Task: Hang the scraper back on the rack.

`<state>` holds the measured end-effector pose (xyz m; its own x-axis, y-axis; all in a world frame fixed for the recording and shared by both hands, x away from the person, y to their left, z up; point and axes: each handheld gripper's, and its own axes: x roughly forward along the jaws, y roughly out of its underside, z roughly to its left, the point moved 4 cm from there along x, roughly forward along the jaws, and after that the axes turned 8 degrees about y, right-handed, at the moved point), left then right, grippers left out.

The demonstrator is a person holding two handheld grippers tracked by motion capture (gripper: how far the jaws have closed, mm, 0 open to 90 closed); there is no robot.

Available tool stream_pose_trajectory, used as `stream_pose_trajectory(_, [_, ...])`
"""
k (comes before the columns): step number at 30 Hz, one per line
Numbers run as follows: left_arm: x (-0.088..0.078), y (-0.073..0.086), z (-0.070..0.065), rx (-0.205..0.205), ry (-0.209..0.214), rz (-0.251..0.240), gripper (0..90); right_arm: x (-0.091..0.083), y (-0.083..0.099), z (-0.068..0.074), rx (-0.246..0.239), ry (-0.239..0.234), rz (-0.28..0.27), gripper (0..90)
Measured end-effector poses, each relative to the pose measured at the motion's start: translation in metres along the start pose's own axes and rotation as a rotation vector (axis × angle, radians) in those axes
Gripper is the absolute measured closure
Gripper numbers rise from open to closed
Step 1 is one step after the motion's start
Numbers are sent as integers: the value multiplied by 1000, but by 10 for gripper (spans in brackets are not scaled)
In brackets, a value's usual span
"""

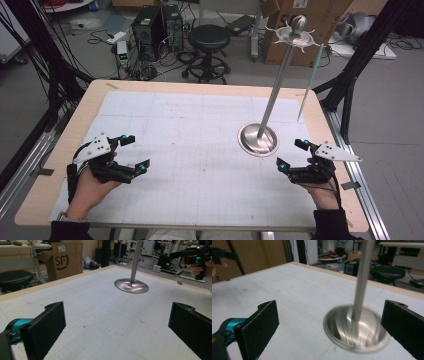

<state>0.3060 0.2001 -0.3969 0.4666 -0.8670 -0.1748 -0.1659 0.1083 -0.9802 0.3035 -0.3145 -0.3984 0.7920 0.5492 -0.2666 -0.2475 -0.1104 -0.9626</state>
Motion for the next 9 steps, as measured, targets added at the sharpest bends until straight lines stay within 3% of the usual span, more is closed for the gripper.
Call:
stream_pose_trajectory(3, [0, 1, 1, 1, -2, 7, 17, -4, 6, -9, 31, 17, -9, 5])
stream_pose_trajectory(9, [-4, 0, 2, 0, -12, -10, 17, -5, 10, -15, 38, 22, -3, 5])
